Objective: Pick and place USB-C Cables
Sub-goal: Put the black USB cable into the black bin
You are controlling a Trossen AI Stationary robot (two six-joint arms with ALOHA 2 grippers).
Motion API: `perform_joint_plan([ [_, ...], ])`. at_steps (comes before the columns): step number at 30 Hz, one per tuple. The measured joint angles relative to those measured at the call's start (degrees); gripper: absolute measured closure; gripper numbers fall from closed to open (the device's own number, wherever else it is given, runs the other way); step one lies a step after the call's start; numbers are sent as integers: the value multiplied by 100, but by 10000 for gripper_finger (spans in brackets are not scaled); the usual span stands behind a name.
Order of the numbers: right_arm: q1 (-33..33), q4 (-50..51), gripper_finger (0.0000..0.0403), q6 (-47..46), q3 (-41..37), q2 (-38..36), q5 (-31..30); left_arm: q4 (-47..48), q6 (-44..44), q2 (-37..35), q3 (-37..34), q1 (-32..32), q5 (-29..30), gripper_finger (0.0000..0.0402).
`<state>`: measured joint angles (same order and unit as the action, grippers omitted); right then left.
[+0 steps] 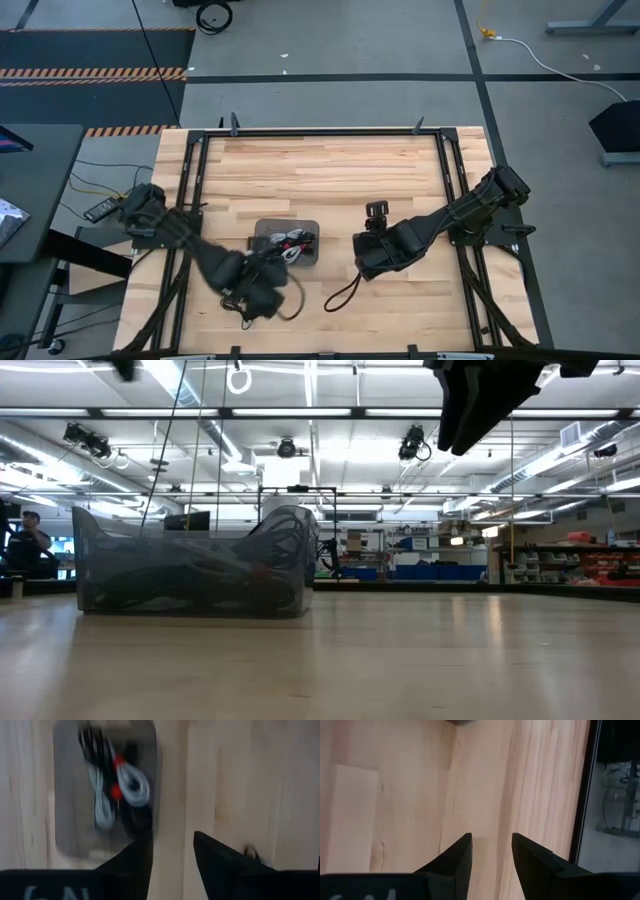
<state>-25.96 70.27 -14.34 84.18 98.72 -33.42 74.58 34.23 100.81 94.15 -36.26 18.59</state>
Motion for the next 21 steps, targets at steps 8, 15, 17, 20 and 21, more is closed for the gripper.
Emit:
perform_joint_plan([
  [8,13,-287,258,364,0,0,1,400,371,40,0,-909,-109,253],
  [15,106,-500,258,555,0,0,1,267,1007,40,0,-1267,-36,253],
  [17,130,-510,258,557,0,0,3,260,1478,40,0,-1303,-19,253],
  [20,152,-510,258,555,0,0,42,275,2065,81,0,-1352,-32,253],
  [21,158,-511,258,555,0,0,56,281,2107,93,-2,-1394,-43,253],
])
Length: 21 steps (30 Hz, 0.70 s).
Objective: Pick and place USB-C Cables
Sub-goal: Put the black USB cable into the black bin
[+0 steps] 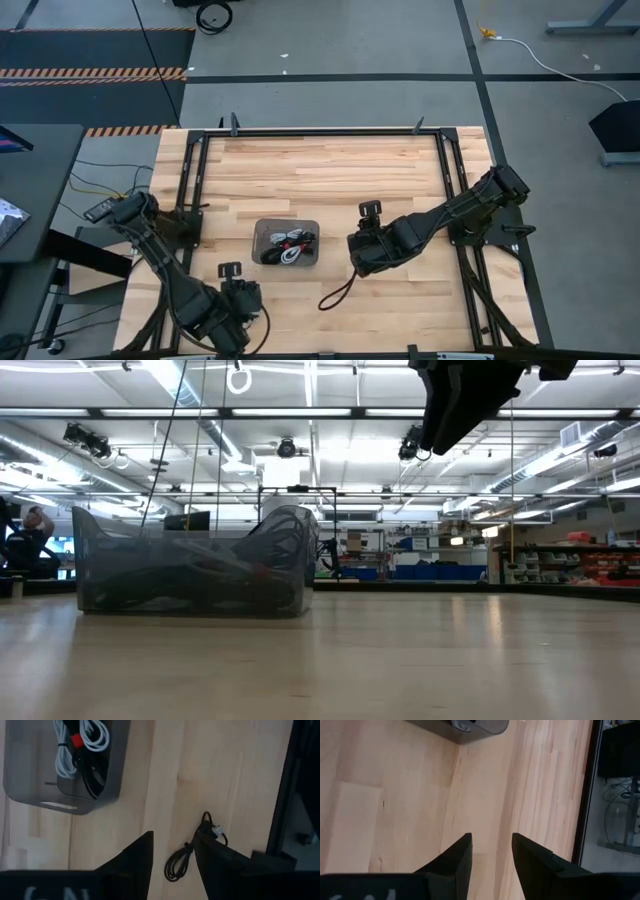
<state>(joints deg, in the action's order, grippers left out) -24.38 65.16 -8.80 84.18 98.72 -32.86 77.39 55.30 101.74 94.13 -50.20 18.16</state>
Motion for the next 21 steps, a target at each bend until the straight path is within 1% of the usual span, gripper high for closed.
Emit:
perform_joint_plan([
  [3,2,0,258,-33,0,0,79,39,-52,62,0,-123,1,253],
  [10,0,-8,258,-61,0,0,119,435,-193,512,-2,-492,-56,253],
  [12,0,-12,258,-62,0,0,125,479,-193,602,-2,-513,-157,253],
  [16,0,-19,258,-63,0,0,135,526,-201,751,-2,-564,-142,253],
  [18,0,-19,258,-63,0,0,146,592,-202,802,-2,-567,-89,253],
  [21,0,-35,258,-170,0,0,147,649,-198,823,-8,-573,207,253],
])
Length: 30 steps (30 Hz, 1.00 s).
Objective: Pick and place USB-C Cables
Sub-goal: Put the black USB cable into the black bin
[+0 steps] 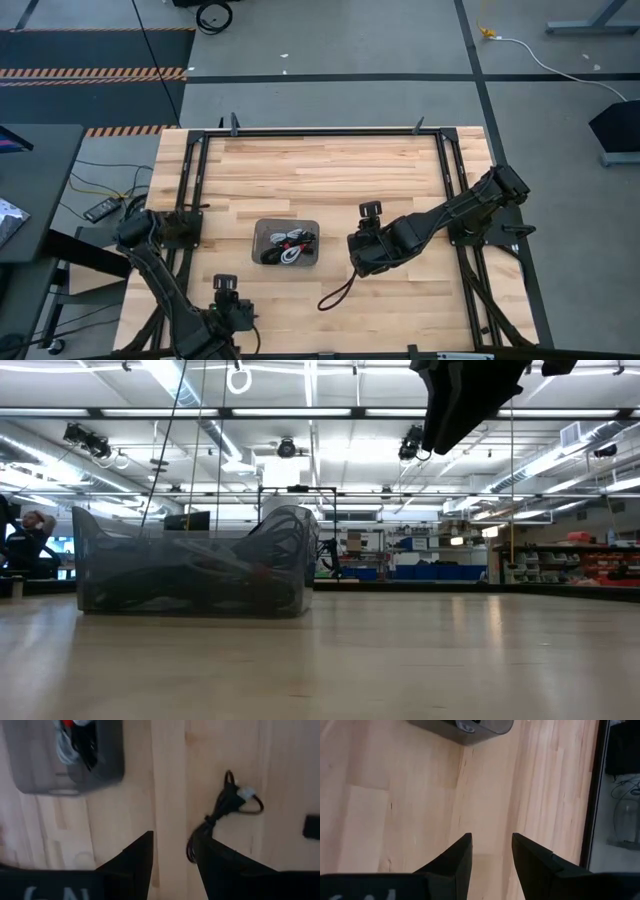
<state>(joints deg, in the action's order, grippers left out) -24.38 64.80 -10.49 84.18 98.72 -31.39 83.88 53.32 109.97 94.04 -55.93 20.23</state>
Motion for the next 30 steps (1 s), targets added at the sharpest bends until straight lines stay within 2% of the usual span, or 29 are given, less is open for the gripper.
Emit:
perform_joint_plan([
  [4,-5,-9,258,-343,0,0,93,15,-3,-6,-200,1,126,243],
  [11,-94,-6,258,-730,0,0,522,-56,-11,-8,-1096,13,92,204],
  [15,-139,-5,258,-839,0,0,565,-413,-215,-133,-1415,16,190,196],
  [20,-178,-5,258,-1170,0,0,593,-1165,-411,-690,-1915,-17,663,203],
  [30,-390,-1,258,-1533,0,0,749,-2945,-301,-2090,-3493,-16,673,221],
])
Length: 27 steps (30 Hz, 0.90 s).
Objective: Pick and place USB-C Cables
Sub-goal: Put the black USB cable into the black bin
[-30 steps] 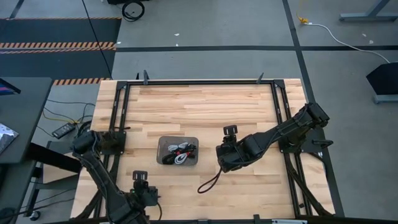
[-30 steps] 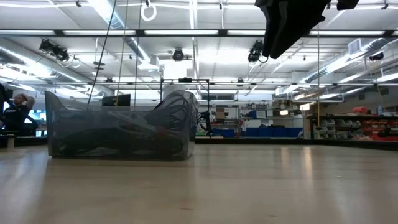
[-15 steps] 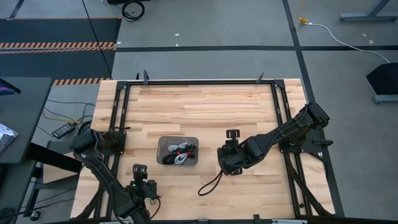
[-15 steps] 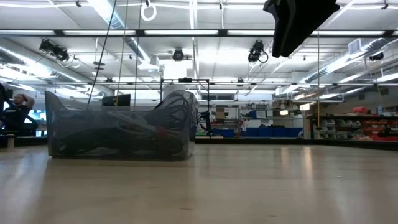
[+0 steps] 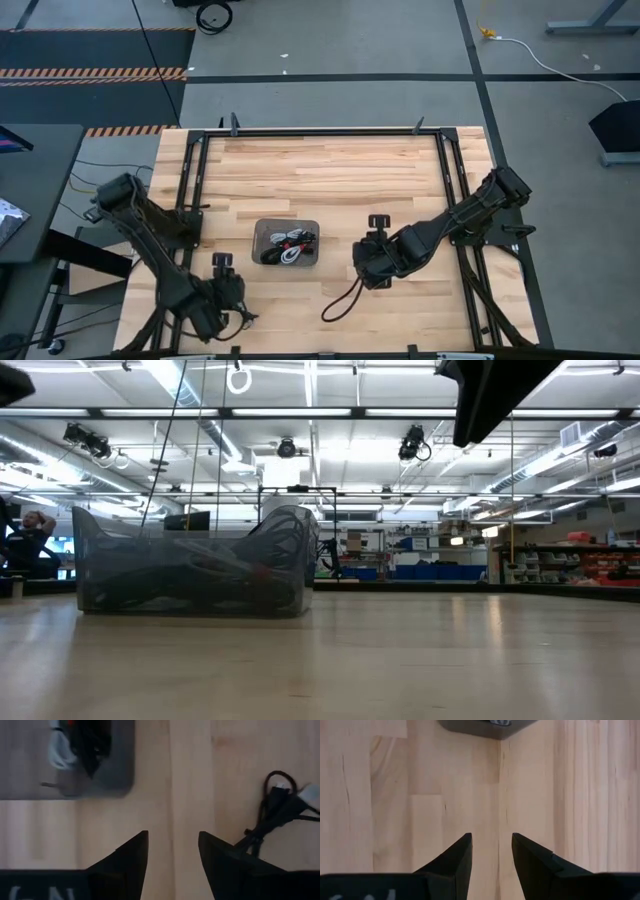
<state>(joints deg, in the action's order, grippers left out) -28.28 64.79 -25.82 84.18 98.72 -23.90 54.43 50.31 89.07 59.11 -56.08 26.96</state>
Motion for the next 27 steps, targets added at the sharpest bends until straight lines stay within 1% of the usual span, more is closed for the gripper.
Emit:
perform_joint_plan([
  [4,-31,4,258,-5,0,0,0,-878,28,-156,-320,3,-355,219],
  [7,-30,7,258,-13,0,0,0,-1206,103,-144,-328,3,-417,213],
  [9,-30,9,258,-3,0,0,0,-1442,98,-143,-328,3,-569,208],
  [11,-22,8,258,-2,0,0,0,-1549,20,-143,-328,-8,-731,201],
  [16,-10,5,258,-15,0,0,2,-1459,53,-89,-328,-186,-1177,183],
  [22,-10,2,258,-13,0,0,4,-1540,155,40,-330,-423,-1157,173],
  [27,-10,0,258,-13,0,0,2,-1682,118,303,-328,-406,-1010,173],
])
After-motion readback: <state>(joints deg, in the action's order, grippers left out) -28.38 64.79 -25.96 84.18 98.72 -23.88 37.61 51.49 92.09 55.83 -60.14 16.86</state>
